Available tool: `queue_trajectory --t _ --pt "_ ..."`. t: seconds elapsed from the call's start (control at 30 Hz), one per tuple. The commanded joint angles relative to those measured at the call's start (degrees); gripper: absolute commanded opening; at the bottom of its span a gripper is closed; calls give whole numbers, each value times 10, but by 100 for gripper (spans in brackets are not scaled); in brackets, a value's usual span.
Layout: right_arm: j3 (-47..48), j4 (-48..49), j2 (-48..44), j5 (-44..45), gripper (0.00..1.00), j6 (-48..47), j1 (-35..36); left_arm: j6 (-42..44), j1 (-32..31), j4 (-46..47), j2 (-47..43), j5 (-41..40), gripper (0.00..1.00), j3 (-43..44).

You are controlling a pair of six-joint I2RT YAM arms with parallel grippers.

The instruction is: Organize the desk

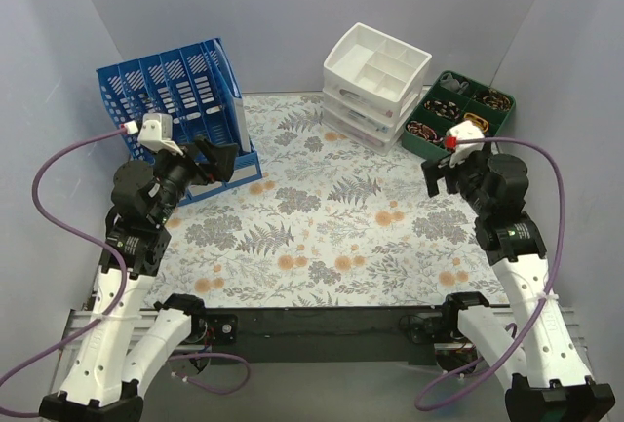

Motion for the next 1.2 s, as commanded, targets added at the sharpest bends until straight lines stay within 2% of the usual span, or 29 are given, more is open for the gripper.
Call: queue_trajectory --t 0.0,0.23,0.33,0.67,1.17 --pt "62 38 5 168 98 127 -5 -32 2 27 -21 35 98 -16" --pt "81 37 -9 316 98 149 -6 -23 2 16 -41 3 98 -17" --pt "83 34 -22 341 98 137 -6 -25 2 5 -34 -14 98 -11" --pt "74 30 -60 356 98 129 -6 -31 2 2 -26 -3 98 1" --pt "73 32 -57 347 98 119 -6 -19 2 -7 -23 12 98 17"
